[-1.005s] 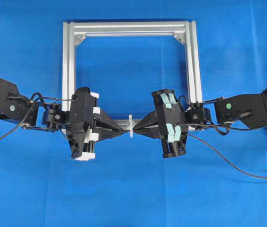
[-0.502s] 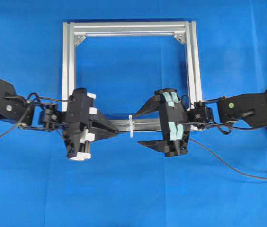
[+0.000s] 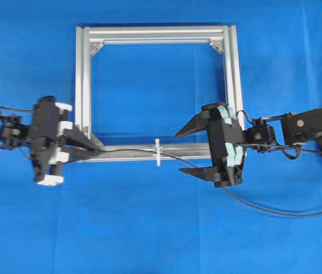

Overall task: Insert the wire through the string loop located in the center.
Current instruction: 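Open the right gripper and pull the cable through with the left gripper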

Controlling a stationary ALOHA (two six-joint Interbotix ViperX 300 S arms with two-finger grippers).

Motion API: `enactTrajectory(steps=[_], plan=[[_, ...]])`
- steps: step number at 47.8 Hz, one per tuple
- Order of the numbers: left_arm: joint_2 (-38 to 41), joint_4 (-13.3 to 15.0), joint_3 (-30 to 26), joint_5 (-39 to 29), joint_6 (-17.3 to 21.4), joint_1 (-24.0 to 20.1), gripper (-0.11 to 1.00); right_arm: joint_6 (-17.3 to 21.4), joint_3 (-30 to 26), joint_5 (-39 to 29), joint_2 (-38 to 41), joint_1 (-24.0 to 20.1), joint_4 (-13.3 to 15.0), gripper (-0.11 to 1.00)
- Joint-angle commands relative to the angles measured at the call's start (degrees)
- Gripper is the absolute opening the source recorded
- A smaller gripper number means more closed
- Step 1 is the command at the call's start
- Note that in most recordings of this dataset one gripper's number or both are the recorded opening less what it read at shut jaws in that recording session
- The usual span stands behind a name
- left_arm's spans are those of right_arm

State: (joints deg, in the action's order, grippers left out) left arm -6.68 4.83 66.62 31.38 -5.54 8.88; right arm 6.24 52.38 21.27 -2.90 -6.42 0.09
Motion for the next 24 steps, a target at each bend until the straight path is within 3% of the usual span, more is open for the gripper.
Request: enactTrajectory(steps=[1, 24], plan=[[-3.3, -0.2, 1.8, -0.1, -0.1, 0.2, 0.09, -0.2, -0.4, 0.3, -1.5, -0.2, 0.0, 0.89], [-10.7, -0.2, 7.2, -7.8, -0.1, 0.6, 0.09, -0.2, -0.9, 0.4, -1.7, -0.2, 0.1, 0.89]])
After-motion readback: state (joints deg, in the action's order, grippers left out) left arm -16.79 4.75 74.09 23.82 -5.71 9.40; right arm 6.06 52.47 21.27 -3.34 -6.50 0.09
